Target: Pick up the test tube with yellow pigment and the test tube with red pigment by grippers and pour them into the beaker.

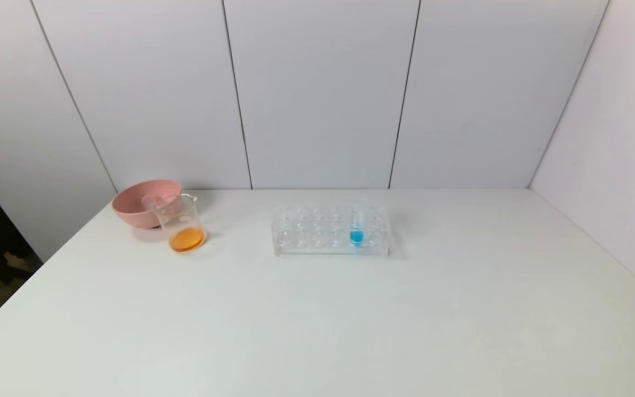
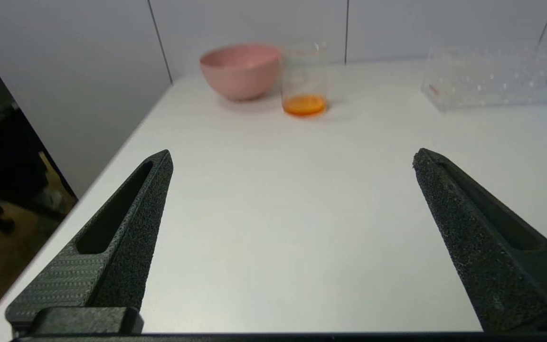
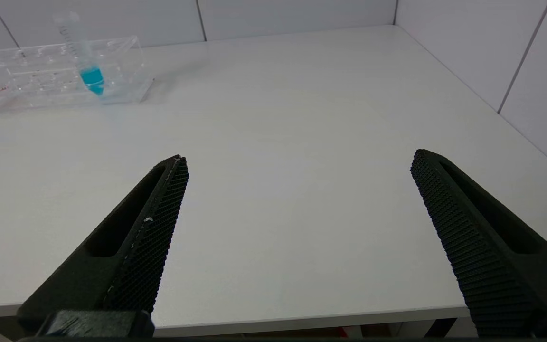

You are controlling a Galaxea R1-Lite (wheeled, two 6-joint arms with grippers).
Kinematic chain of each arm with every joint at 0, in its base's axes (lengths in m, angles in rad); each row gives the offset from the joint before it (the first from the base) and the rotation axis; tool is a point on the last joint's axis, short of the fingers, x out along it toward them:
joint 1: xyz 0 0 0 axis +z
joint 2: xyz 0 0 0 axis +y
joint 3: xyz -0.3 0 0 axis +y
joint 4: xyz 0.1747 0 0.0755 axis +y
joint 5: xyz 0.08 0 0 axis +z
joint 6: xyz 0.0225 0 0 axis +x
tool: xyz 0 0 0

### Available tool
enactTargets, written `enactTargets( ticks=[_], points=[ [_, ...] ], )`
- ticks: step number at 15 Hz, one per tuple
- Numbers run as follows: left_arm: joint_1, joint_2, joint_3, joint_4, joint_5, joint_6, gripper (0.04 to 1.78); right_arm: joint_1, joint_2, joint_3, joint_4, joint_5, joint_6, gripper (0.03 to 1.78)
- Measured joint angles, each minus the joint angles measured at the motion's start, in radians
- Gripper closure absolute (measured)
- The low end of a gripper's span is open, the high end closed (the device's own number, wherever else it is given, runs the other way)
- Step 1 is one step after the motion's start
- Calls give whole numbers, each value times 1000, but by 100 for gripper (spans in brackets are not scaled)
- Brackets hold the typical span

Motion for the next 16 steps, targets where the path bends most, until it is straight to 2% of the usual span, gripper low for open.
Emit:
enactTargets(
  ticks=[2, 8, 16],
  points=[
    [0, 0, 8, 53, -4, -30, 6, 0, 0, 0, 0, 0, -1, 10],
    [0, 0, 13, 54, 9, -110, 6, 0, 0, 0, 1, 0, -2, 10],
    [0, 0, 13, 52, 14, -115, 6, 0, 0, 0, 0, -1, -1, 10]
  ],
)
